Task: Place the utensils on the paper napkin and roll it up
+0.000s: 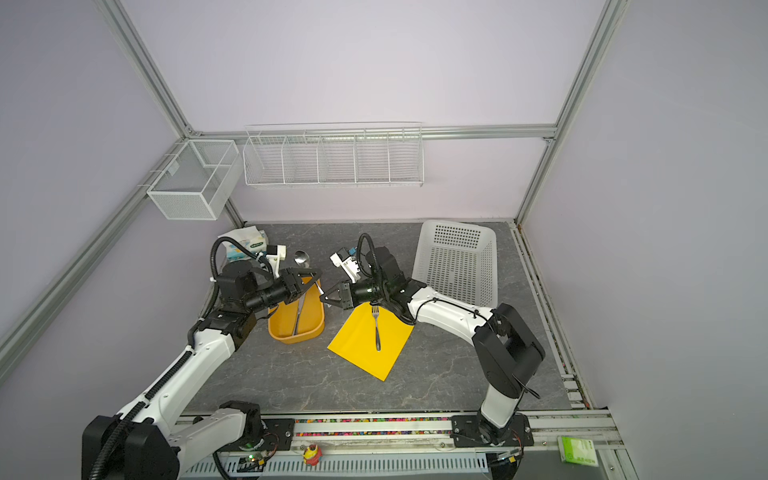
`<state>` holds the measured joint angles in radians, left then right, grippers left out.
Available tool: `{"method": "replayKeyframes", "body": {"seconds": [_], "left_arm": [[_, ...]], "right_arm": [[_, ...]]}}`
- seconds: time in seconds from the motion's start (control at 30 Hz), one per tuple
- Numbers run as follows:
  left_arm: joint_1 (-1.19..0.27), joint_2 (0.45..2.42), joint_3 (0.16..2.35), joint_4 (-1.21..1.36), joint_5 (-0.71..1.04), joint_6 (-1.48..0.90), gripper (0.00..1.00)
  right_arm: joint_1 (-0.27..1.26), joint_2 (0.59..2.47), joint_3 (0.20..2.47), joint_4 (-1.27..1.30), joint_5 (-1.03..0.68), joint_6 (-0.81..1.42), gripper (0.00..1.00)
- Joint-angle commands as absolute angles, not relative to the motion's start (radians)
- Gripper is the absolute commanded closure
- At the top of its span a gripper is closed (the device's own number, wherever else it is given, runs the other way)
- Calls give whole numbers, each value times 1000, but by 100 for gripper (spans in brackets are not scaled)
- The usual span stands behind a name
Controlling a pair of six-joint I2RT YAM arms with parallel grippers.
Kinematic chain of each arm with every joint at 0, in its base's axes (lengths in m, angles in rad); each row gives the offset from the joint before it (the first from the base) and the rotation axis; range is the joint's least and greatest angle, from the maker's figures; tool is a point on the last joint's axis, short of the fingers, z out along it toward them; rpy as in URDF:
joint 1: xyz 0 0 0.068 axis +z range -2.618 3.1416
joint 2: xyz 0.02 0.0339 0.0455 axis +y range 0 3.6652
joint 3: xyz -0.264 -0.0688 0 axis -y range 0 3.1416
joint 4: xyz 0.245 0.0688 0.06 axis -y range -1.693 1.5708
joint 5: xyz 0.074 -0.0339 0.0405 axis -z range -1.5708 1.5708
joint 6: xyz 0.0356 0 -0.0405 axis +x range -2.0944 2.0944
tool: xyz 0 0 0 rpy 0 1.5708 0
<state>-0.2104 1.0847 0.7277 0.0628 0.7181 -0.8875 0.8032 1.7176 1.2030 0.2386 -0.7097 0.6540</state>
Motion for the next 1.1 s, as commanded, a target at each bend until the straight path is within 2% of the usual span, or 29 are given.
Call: {"method": "replayKeyframes", "body": {"seconds": [0.0, 0.27, 0.63, 0.8, 1.07], "left_arm": [[-219, 1071, 758, -60, 594, -872, 73], [-260, 1092, 813, -132, 508, -891, 70], [-317, 1138, 850, -207, 438, -904, 76], [-332, 1140, 856, -204, 425, -898, 87], [-345, 1170, 868, -194, 421, -895, 87]], "right_arm": [[815, 1657, 1192, 180, -576, 624, 93], [876, 1655, 1261, -52, -392, 463, 93], [912, 1642, 1276, -103, -252, 432, 93], [916, 1643, 1272, -89, -259, 442, 93], [917, 1638, 1267, -79, -294, 439, 93]]}}
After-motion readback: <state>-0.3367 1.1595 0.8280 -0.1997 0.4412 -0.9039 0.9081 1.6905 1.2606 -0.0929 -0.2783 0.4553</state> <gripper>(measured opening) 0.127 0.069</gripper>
